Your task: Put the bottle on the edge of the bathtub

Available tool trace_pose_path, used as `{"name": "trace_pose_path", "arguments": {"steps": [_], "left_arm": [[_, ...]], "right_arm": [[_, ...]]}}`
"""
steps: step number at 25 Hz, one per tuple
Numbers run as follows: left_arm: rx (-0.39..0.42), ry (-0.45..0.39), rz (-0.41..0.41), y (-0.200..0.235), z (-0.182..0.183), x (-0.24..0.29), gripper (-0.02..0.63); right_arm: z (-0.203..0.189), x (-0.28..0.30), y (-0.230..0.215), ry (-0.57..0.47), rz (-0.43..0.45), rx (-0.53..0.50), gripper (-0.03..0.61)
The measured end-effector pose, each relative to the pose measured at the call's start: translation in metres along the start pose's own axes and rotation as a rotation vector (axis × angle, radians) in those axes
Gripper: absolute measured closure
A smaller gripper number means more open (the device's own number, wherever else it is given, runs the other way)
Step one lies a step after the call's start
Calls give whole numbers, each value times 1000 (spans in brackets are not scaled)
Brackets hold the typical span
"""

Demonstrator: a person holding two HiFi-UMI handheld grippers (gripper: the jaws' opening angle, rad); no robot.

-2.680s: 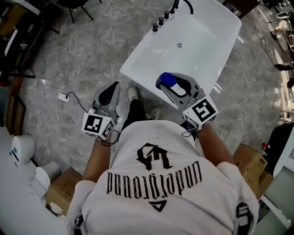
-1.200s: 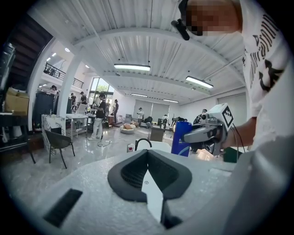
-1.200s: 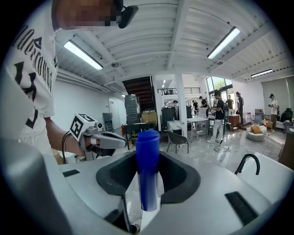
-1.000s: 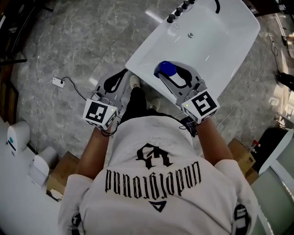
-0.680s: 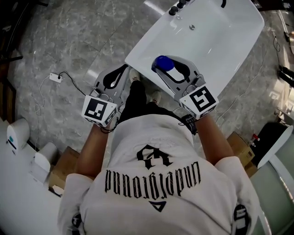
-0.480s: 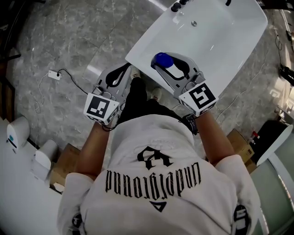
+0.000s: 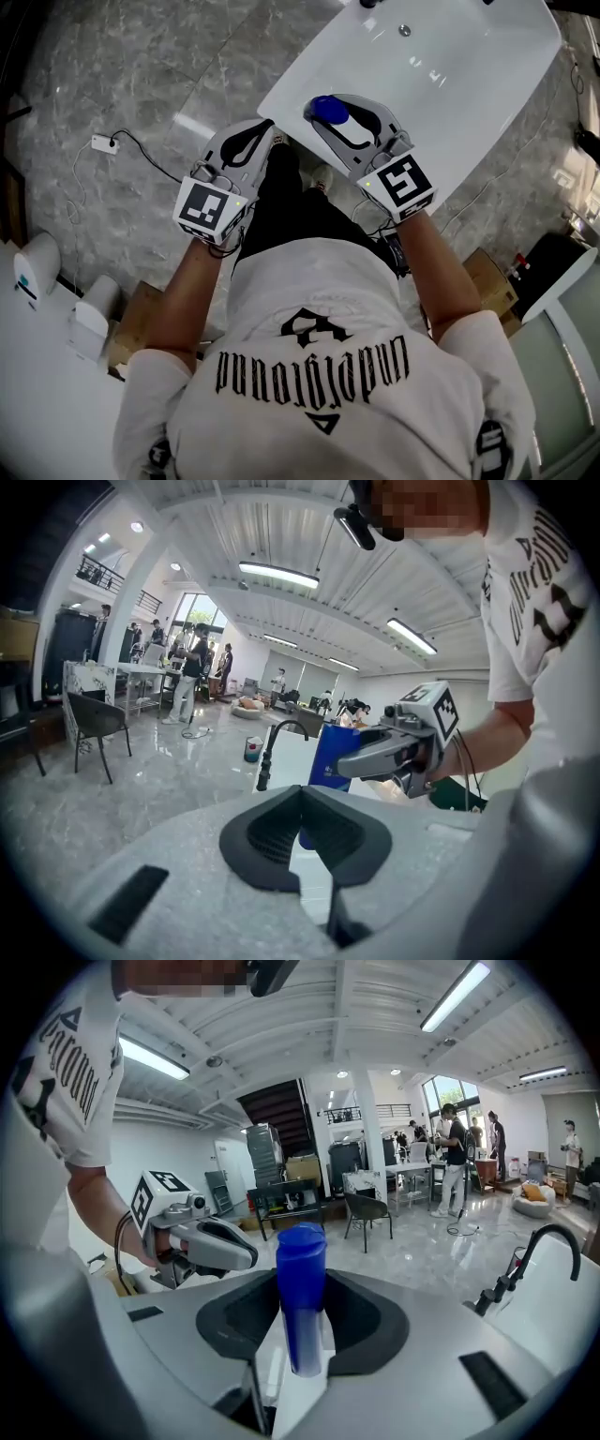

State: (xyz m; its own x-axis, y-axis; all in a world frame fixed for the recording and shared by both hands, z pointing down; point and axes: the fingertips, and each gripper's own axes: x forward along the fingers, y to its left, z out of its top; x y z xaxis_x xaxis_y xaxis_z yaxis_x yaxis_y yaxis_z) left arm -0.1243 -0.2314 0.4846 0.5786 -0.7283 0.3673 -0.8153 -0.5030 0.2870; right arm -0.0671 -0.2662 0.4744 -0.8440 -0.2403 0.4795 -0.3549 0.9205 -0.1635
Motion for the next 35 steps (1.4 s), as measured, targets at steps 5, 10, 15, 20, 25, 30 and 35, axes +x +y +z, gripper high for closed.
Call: {"name": "trace_pose_path", "arguments": {"steps": [5,10,15,20,25,30,35], "left_arm": [[-18,30,-10,16,-16,17,598],[-38,53,-17,35,-35,31,598],[-61,95,-20,50,-53,48,598],[-59,111,-32,64,-66,60,598],[-76,131,-23,78,-81,70,598],[-88,165,-34,81,-93,79,598],[-89,162,-28,85,-96,83,598]], "right_arm": [[-17,24,-14,34,-4,9,423],[-41,54,-22,70,-4,6,423],[-64,74,-29,103,3,10,423],[-82,91,-36,128,3,8,423],[-102,107,-47,143,-16,-12,423],[-119,122,-55,173,-25,-21,423],[-132,133,-60,193,-30,-36,423]]}}
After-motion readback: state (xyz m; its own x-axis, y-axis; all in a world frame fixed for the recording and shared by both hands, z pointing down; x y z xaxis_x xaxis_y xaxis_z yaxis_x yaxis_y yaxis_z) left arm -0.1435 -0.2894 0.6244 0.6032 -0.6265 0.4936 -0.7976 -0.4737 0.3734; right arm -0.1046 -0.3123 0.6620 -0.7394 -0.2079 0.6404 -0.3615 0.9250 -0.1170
